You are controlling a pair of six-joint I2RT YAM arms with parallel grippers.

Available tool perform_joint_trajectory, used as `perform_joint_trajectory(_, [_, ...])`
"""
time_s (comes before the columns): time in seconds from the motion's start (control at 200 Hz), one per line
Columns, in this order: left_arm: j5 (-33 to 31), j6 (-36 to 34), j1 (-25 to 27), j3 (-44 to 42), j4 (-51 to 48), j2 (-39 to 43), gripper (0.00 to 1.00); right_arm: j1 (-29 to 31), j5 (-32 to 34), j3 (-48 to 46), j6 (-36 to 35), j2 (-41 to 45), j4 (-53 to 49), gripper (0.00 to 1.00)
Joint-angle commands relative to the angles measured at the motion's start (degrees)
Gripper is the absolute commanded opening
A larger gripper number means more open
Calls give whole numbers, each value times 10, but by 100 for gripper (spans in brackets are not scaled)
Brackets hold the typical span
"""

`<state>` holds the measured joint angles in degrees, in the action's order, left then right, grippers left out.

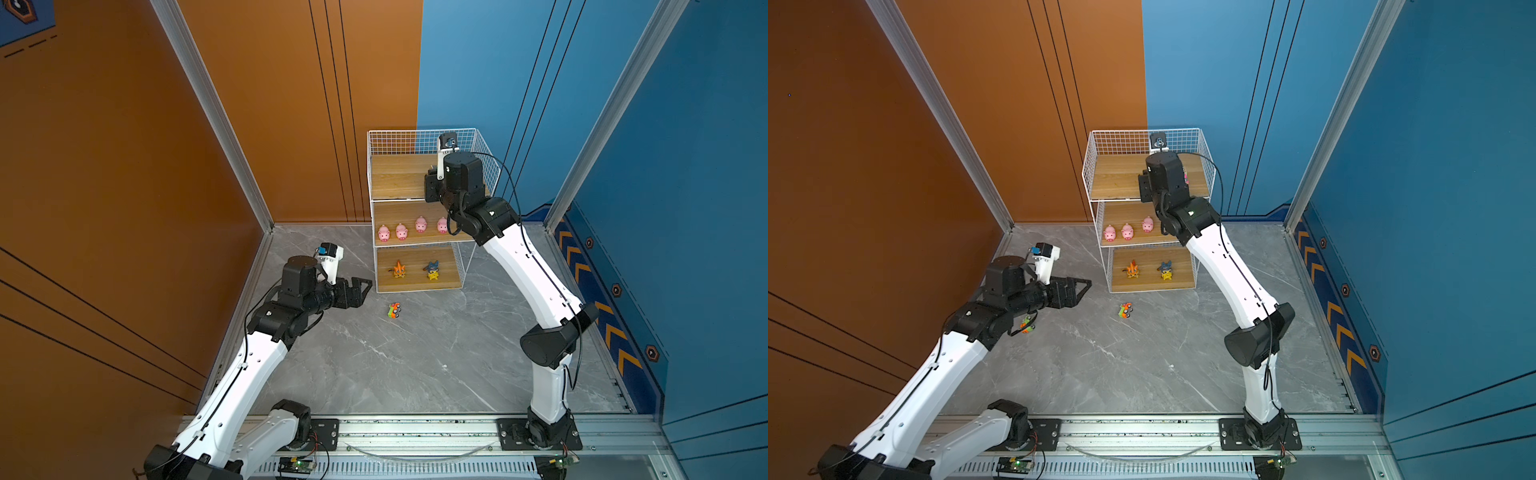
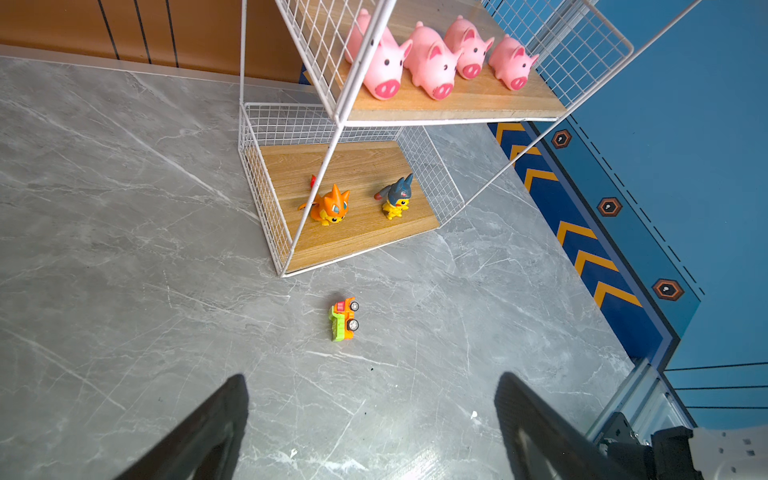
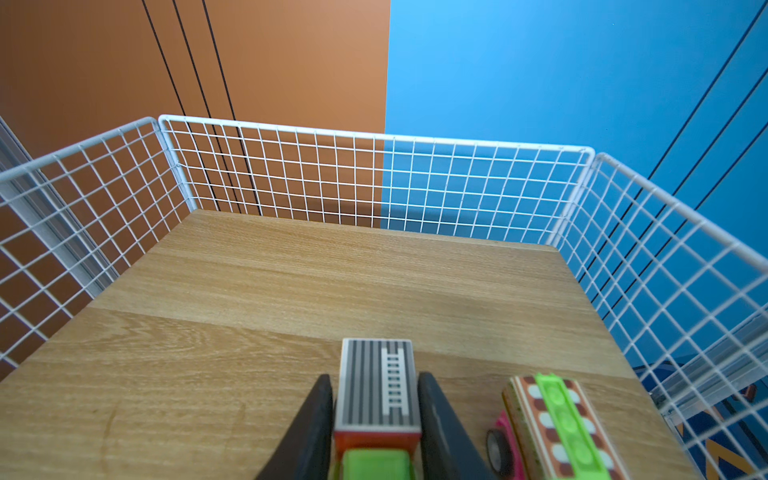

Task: Place and organize the plastic toys onto the shelf
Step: 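Lower the green truck onto the top shelf beside the pink car and release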

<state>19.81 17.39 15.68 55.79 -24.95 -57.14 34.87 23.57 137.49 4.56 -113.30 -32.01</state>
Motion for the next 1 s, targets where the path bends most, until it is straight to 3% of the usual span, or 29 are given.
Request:
perform_joint_trajectory(0.0, [14,2,-6,-7,8,-5,94,-1,-9,20,3,-10,-12,38])
perform_joint_trajectory(0.385, [13,3,-10,-7,8,-8,94,14,-11,41,-22,8,5,51])
perform_joint_trajectory(0.656, [7,4,-14,-9,8,-15,96,70,17,25,-87,68,39,66])
perform_joint_trajectory(0.786, [-5,4,-17,-11,8,-17,99,101,32,-64,-122,139,88,70])
perform_joint_trajectory(0.996, [-32,7,-24,-16,7,-24,98,160,78,-315,-152,311,189,72])
